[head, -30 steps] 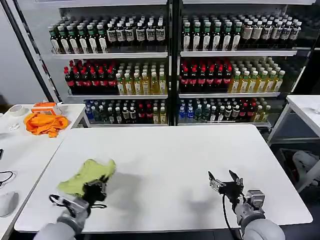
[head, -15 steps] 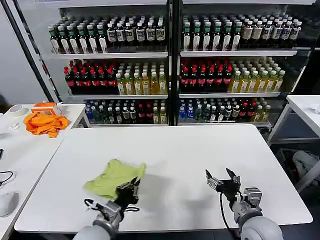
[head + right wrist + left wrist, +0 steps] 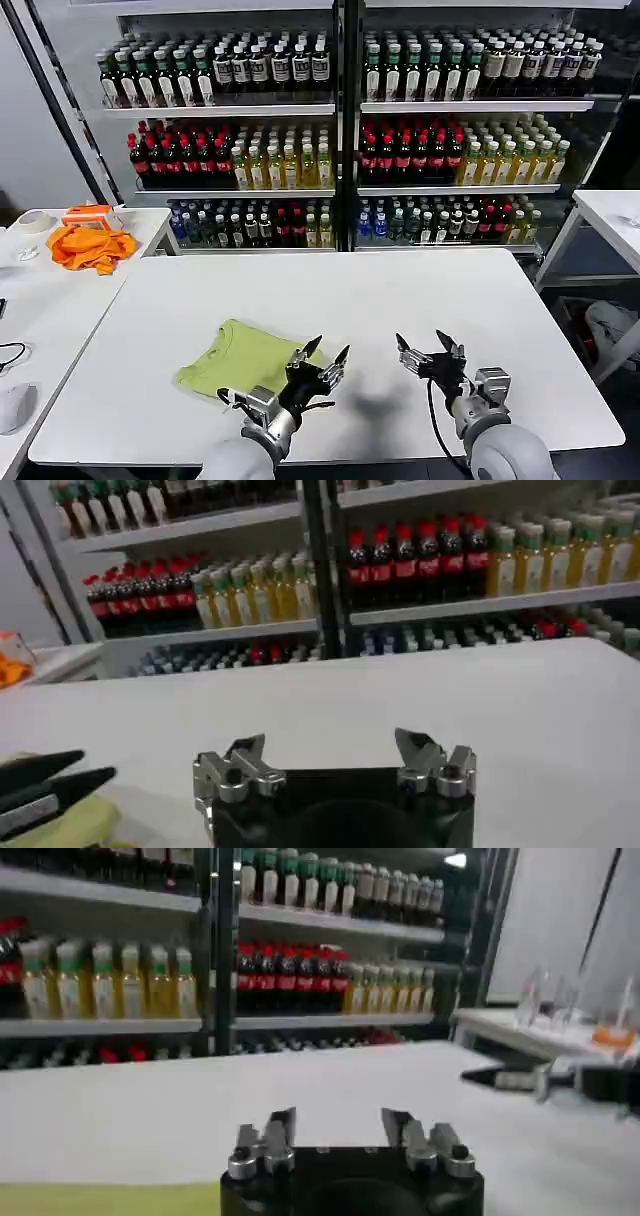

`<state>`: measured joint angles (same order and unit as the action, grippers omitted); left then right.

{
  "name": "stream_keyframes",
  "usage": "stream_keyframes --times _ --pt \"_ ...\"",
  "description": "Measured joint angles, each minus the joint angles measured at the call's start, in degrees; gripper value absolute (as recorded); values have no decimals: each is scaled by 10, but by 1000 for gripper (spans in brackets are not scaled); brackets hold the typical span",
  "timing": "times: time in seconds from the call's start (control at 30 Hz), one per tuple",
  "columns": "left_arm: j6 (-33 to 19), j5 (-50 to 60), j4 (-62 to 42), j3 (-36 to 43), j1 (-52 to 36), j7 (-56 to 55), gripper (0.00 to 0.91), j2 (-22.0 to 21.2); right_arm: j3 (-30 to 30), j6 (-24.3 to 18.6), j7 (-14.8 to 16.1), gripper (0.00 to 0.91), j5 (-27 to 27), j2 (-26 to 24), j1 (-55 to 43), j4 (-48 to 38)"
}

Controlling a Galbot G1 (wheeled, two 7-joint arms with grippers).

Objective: Fold and organize the clothes.

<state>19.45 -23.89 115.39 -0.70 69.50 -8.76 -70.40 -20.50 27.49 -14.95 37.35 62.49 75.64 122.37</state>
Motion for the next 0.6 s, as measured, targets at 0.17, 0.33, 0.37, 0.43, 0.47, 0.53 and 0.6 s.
stream_keyframes --times 0.17,0.33,0.37,0.43,0.47,0.53,0.6 --pt "-9 -34 16 -28 8 -4 907 -8 32 2 -7 907 23 11 -17 -5" --pt "-14 -60 40 -78 26 -11 907 1 78 4 -19 907 49 30 -38 -18" --pt "-16 -66 45 -92 31 -13 907 4 89 5 -21 907 56 35 -43 -22" --pt "-19 -75 53 -118 41 -17 907 11 108 7 -26 907 66 42 -51 -29" --pt "-20 -80 57 -133 47 -18 907 15 118 8 -29 907 72 47 -56 -34" --pt "-21 -89 64 -160 58 -20 907 21 137 10 -34 907 83 56 -63 -43" --pt "-23 -94 69 -182 68 -21 907 22 156 11 -39 907 93 64 -71 -52"
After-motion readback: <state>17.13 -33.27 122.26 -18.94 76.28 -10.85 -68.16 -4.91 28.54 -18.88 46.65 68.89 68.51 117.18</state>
